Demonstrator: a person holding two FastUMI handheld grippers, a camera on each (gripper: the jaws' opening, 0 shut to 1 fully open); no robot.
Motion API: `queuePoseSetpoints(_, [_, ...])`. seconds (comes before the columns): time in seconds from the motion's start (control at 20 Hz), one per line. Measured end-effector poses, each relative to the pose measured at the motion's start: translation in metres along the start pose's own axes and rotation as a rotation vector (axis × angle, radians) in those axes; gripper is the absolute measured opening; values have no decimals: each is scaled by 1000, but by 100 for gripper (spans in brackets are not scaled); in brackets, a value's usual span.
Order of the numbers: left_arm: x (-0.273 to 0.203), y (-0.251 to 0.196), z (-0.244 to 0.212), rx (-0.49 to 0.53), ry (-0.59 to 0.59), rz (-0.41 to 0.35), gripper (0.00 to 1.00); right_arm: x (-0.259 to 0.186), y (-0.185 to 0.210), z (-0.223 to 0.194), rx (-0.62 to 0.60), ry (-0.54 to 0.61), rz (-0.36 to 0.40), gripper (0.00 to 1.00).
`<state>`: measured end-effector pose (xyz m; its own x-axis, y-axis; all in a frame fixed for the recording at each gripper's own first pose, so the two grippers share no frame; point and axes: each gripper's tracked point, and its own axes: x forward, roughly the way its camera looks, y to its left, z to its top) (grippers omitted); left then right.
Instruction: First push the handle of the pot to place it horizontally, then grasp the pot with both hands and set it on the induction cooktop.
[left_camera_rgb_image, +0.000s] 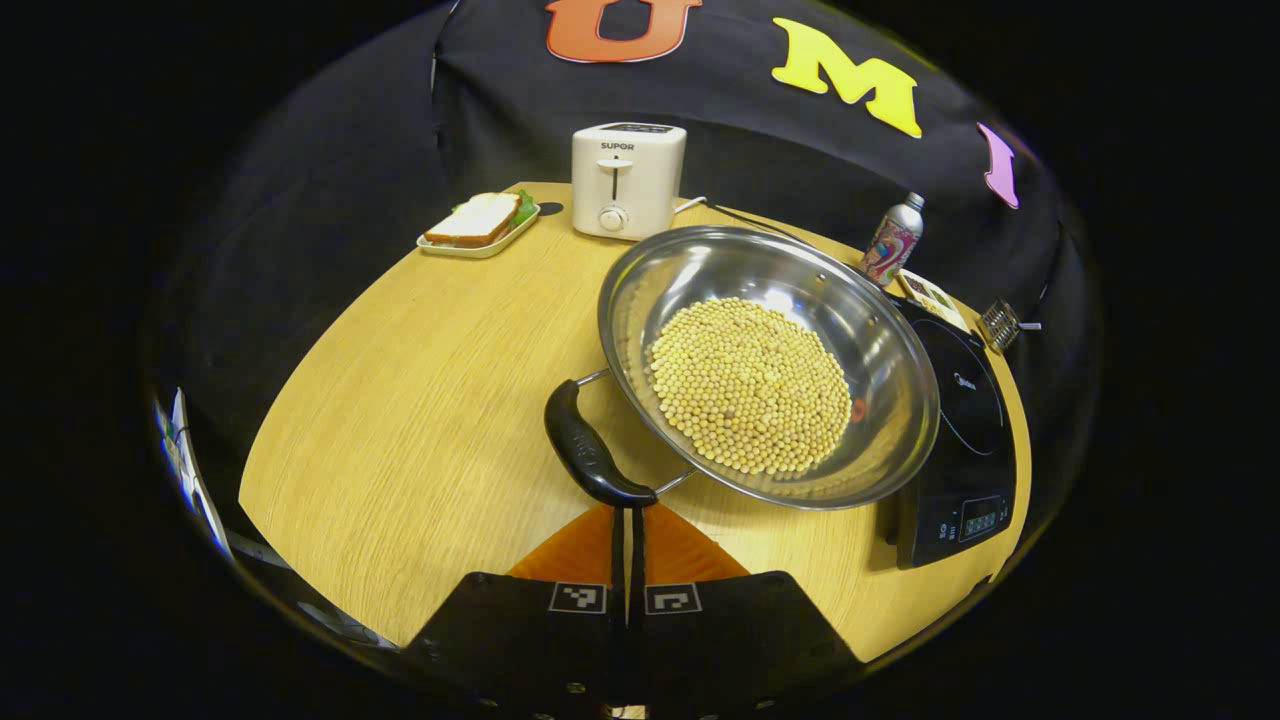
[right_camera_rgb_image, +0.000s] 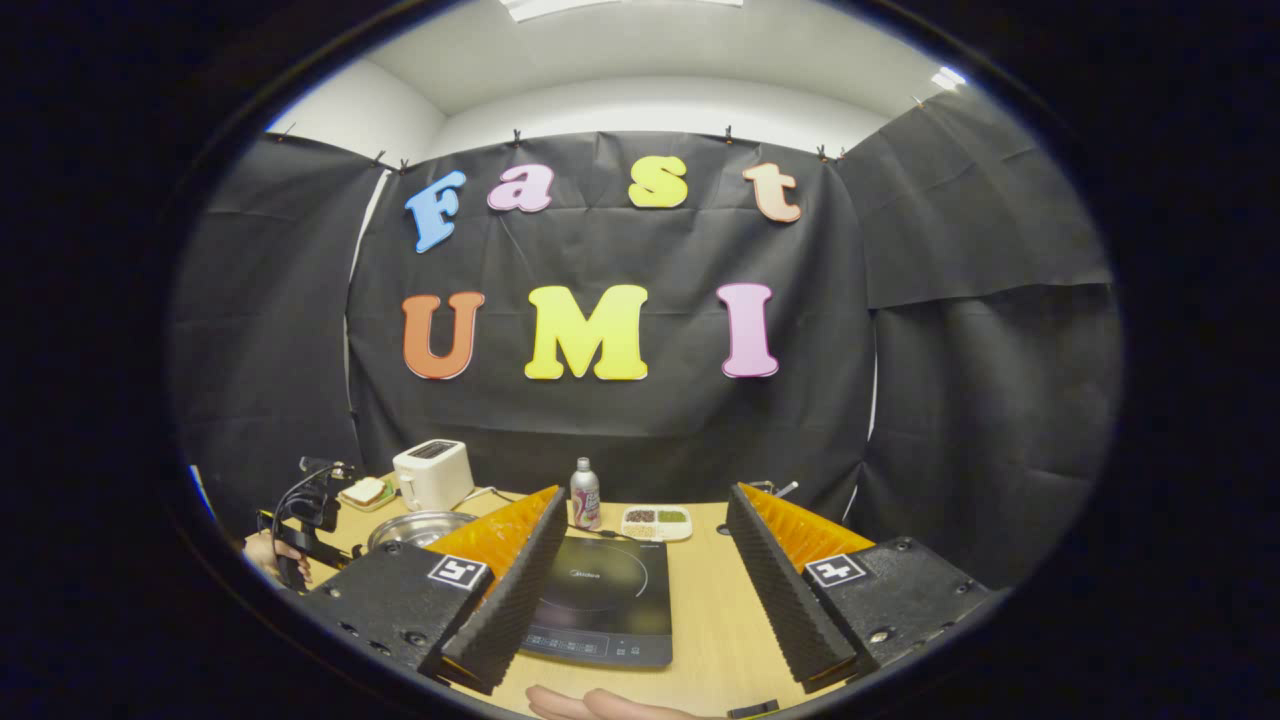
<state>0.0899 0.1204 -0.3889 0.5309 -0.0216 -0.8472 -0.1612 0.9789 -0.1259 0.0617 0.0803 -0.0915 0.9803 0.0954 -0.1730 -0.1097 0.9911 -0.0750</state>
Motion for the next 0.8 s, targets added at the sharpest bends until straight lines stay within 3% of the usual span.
queuePoseSetpoints(0.1, [3, 5, 6, -36, 1, -3, 0, 5, 4, 0, 0, -1, 3, 100])
queuePoseSetpoints(0.25, [9, 15, 15, -36, 0, 12, 0, 12, 4, 2, -8, -6, 1, 96])
queuePoseSetpoints(0.3, [12, 18, 19, -33, -1, 19, 11, 14, 5, 1, -7, -8, 0, 96])
queuePoseSetpoints(0.35, [14, 20, 23, -33, -1, 23, 0, 17, 3, 2, -5, -8, -3, 96])
queuePoseSetpoints(0.4, [17, 23, 29, -37, -2, 28, 0, 20, 0, 1, 1, -8, -10, 96])
queuePoseSetpoints(0.45, [20, 27, 33, -46, -8, 29, 10, 22, -2, 2, 12, -11, -18, 96])
queuePoseSetpoints(0.5, [24, 29, 37, -55, -14, 29, 0, 24, -4, 2, 24, -15, -22, 96])
queuePoseSetpoints(0.8, [44, 37, 64, -72, -27, 44, 0, 44, -33, -5, 88, -13, -82, 96])
